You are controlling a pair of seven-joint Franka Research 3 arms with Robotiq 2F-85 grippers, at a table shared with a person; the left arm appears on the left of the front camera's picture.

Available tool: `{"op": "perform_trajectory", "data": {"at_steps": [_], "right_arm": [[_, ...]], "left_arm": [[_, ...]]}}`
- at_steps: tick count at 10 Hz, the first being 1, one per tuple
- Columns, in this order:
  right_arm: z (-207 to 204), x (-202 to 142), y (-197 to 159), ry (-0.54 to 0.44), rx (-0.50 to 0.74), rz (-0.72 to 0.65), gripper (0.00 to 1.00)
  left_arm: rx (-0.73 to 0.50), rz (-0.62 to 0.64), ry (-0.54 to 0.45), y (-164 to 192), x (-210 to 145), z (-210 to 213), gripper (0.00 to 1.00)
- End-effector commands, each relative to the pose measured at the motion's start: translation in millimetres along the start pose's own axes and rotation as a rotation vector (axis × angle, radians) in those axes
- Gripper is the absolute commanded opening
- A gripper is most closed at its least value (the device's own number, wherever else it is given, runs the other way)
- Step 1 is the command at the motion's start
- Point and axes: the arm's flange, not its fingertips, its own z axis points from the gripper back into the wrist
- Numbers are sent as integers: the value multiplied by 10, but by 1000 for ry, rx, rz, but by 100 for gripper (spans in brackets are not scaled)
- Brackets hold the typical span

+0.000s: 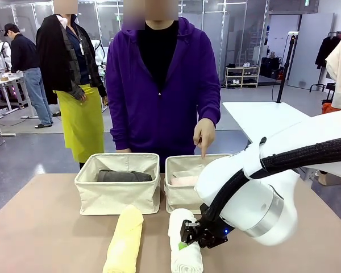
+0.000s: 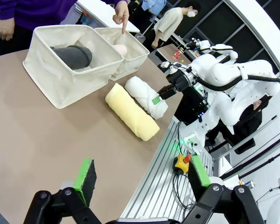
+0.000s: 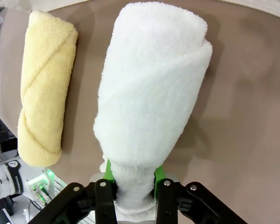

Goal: Divide the towels into two baskets.
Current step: Pick up one hotel-folded towel from the bottom of the table and place it in the Fabric basket indicated by the person.

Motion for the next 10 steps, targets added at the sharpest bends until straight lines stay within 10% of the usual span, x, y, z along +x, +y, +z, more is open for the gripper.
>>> {"op": "perform_trajectory", "data": {"at_steps": [1, 10], "right_arm": [[275, 57, 63, -2, -95, 82, 35], [1328, 681, 996, 294, -570, 1056, 35]], "left_arm": [[-7, 0, 1, -28, -19, 18, 100], [-7, 0, 1, -28, -19, 18, 100]]}}
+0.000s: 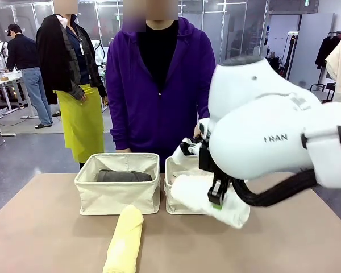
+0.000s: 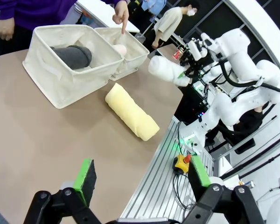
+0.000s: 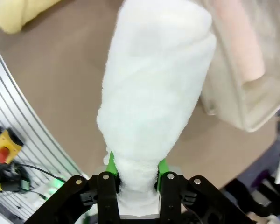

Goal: Divide the towels into two baskets.
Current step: Pick up one hotel-folded towel from the bottom of the table and place it in the Fabric basket indicated by the person.

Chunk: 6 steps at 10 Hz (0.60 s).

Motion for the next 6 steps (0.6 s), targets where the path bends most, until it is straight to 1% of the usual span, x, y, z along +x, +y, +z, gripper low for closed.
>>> {"op": "perform_trajectory", "data": {"at_steps": [1, 2, 5, 6], "right_arm": [[86, 258, -241, 6, -59, 114, 35], [0, 0, 0, 0, 0, 0, 35], [0, 0, 0, 0, 0, 0, 35], [-25, 82, -103, 21, -10, 40, 35]], "left_arm": [[-7, 0, 1, -28, -19, 18, 100], [-7, 0, 1, -28, -19, 18, 100], [-7, 0, 1, -28, -19, 18, 100], [-7, 0, 1, -28, -19, 18, 100]]}}
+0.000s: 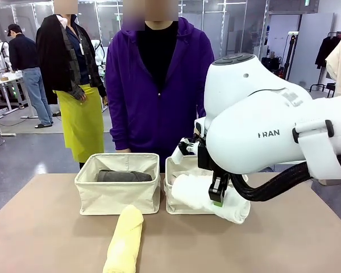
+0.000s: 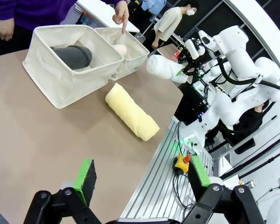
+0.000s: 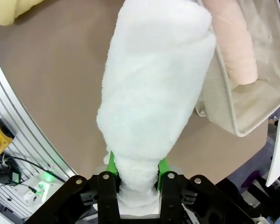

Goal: Divide the towels into two baskets.
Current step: Pick up one hotel-folded towel from the bottom of the table and place it in the Fabric basket indicated by the person.

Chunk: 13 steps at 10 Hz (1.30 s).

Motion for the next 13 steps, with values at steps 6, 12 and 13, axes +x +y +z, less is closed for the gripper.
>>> {"op": "perform_trajectory", "data": {"at_steps": [6, 12, 13], "right_arm": [[133, 566, -1090, 78, -167, 462, 35], [-347, 921, -1841, 51, -157, 511, 35], [-464, 952, -1897, 33, -140, 531, 35]], "left_arm": [[-7, 0, 1, -28, -19, 19, 100], [-7, 0, 1, -28, -19, 19, 100], [-7, 0, 1, -28, -19, 19, 100]]}}
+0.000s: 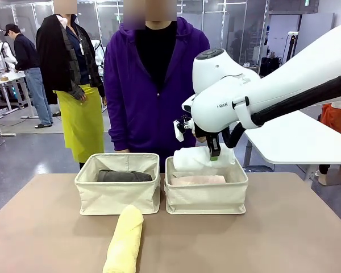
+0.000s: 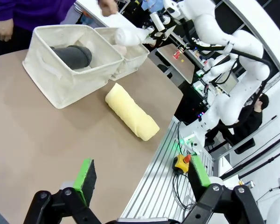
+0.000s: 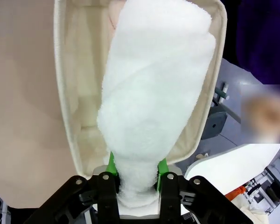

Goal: Divide the towels into two baskets.
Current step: Pick up one hotel-folded towel from the bottom of the table and place it in the Fabric basket indicated by the person.

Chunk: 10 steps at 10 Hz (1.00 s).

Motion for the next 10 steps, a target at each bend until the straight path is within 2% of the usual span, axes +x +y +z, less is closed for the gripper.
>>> {"op": "perform_trajectory", "data": {"at_steps": [1, 3, 5, 7, 10], "right_arm": [[-129, 13, -120, -15, -10, 29, 35], [-270, 7, -182, -4, 11, -14, 35], [-358, 32, -190, -4, 34, -1, 35], [-388, 19, -184, 1, 37, -7, 52], [-361, -2, -160, -1, 33, -8, 90]], "left_arm": [[-6, 0, 1, -29, -20, 21, 100], [-6, 0, 1, -29, -20, 21, 100], [-6, 0, 1, -29, -20, 21, 100], [-6, 0, 1, -29, -20, 21, 100], [-6, 0, 1, -29, -20, 21, 100]]}}
